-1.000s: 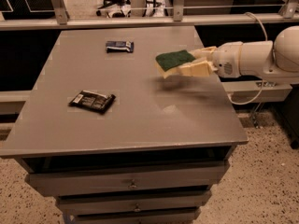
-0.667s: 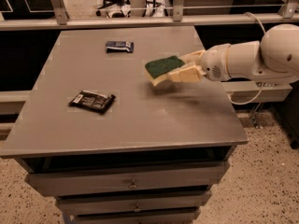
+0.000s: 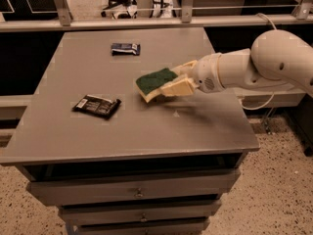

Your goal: Move sponge near rxbar chocolate

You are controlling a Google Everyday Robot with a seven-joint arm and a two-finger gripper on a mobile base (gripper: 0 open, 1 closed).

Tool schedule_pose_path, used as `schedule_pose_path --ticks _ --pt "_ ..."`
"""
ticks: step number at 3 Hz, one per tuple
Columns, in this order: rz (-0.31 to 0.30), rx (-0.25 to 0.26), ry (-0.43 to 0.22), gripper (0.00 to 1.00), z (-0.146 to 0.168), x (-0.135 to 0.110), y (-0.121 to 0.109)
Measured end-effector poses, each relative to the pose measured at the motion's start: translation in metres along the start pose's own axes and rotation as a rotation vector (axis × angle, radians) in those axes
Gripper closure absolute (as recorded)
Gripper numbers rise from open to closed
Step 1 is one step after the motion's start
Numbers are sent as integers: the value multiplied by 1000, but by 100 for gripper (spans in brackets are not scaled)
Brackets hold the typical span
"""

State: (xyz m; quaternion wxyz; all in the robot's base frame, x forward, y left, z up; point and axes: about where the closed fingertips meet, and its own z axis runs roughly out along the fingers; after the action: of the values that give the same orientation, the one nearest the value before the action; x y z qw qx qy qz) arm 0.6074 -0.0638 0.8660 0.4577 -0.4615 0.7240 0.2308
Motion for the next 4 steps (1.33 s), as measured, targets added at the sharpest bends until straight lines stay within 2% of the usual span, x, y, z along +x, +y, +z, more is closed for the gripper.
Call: schedule_pose_path --ticks 2,3,4 --pt "-37 -28 -16 100 23 -14 24" --pt "-52 -23 -20 100 35 -17 32" --pt "-70 -21 -32 84 43 -19 41"
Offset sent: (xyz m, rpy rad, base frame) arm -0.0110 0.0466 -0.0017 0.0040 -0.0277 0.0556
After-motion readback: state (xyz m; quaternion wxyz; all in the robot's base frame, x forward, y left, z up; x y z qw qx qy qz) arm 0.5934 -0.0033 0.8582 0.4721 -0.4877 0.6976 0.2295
